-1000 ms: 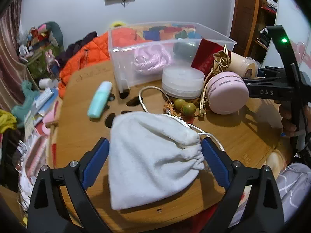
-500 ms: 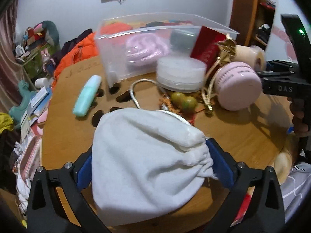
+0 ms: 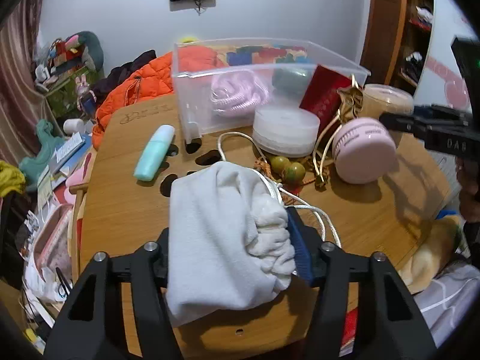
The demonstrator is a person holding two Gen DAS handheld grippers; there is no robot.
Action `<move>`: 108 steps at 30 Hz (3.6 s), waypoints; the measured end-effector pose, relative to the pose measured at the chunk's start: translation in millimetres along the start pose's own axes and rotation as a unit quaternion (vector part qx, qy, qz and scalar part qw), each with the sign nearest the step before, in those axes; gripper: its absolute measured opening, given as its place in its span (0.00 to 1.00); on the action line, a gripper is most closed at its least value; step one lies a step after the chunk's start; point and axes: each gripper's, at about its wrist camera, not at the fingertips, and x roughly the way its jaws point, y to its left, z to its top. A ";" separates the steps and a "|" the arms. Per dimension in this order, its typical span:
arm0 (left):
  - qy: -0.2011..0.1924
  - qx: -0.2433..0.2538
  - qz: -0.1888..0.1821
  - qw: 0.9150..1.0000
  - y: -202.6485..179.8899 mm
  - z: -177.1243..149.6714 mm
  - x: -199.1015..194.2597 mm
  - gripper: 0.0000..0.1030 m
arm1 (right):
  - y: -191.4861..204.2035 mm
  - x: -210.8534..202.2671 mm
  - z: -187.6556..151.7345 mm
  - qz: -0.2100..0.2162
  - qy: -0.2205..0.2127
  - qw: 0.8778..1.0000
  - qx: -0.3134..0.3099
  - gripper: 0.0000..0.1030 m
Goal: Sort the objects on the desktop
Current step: 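Grasp the cream tub with the right tool while the left tool grasps the white cloth pouch, then carry the cream tub and white pouch over the clear box, then release the cream tub into the box with the right tool while the left tool releases the pouch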
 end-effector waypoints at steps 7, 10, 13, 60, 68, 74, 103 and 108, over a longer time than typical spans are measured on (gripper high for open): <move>-0.017 -0.019 0.014 1.000 9.5 -0.2 -12.6 0.50 | -0.1 -6.3 -0.1 0.001 -0.009 1.000 -0.001 0.53; -0.030 -0.025 0.016 0.999 13.4 1.8 -22.5 0.50 | 0.4 -13.2 2.4 0.005 -0.015 1.000 0.001 0.53; -0.044 -0.033 0.015 0.998 16.8 6.5 -31.0 0.50 | 0.5 -20.0 5.7 0.006 -0.023 1.000 -0.001 0.53; -0.112 -0.020 -0.049 0.992 14.7 142.1 29.6 0.50 | -15.0 19.5 87.5 0.014 -0.055 0.998 0.008 0.53; -0.092 -0.011 -0.050 0.994 8.3 147.8 55.6 0.50 | -13.2 40.3 85.5 0.021 -0.032 0.999 0.005 0.53; -0.084 -0.012 -0.057 0.995 7.9 147.4 64.4 0.50 | -15.9 52.7 82.0 0.027 -0.016 0.999 0.012 0.53; -0.047 0.015 -0.032 0.998 -6.6 144.6 74.8 0.59 | -4.4 52.7 79.2 0.037 0.010 0.999 0.007 0.56; -0.065 -0.006 -0.044 0.997 2.3 144.3 58.3 0.67 | -6.7 49.8 78.2 0.048 0.014 0.999 0.017 0.56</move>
